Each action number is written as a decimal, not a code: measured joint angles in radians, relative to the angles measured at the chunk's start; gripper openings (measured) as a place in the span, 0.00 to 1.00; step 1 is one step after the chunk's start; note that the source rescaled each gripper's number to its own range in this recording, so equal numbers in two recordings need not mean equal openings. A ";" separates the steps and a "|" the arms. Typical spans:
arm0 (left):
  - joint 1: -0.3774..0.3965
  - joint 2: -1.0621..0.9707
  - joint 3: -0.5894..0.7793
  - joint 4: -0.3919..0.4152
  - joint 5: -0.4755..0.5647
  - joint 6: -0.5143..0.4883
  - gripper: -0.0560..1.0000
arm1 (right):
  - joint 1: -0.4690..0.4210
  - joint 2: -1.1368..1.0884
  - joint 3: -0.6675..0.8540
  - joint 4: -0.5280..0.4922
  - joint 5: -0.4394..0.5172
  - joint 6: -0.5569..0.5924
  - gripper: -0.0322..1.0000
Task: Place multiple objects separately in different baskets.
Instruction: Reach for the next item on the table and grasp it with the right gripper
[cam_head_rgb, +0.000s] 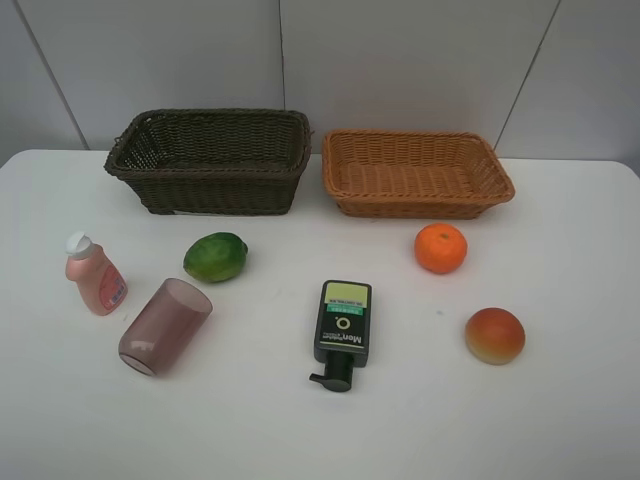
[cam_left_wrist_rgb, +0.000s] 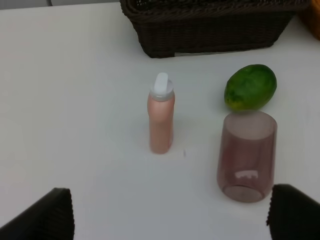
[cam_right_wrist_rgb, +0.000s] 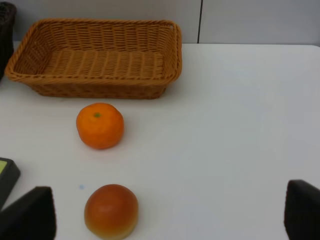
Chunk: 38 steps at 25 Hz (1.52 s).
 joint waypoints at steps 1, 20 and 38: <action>0.000 0.000 0.000 0.000 0.000 0.000 1.00 | 0.000 0.000 0.000 0.000 0.000 0.000 0.97; 0.000 0.000 0.000 0.000 0.000 0.000 1.00 | 0.000 0.000 0.000 0.000 0.000 0.000 0.97; 0.000 0.000 0.000 0.000 0.000 0.000 1.00 | 0.000 0.534 -0.047 0.000 -0.034 0.000 0.97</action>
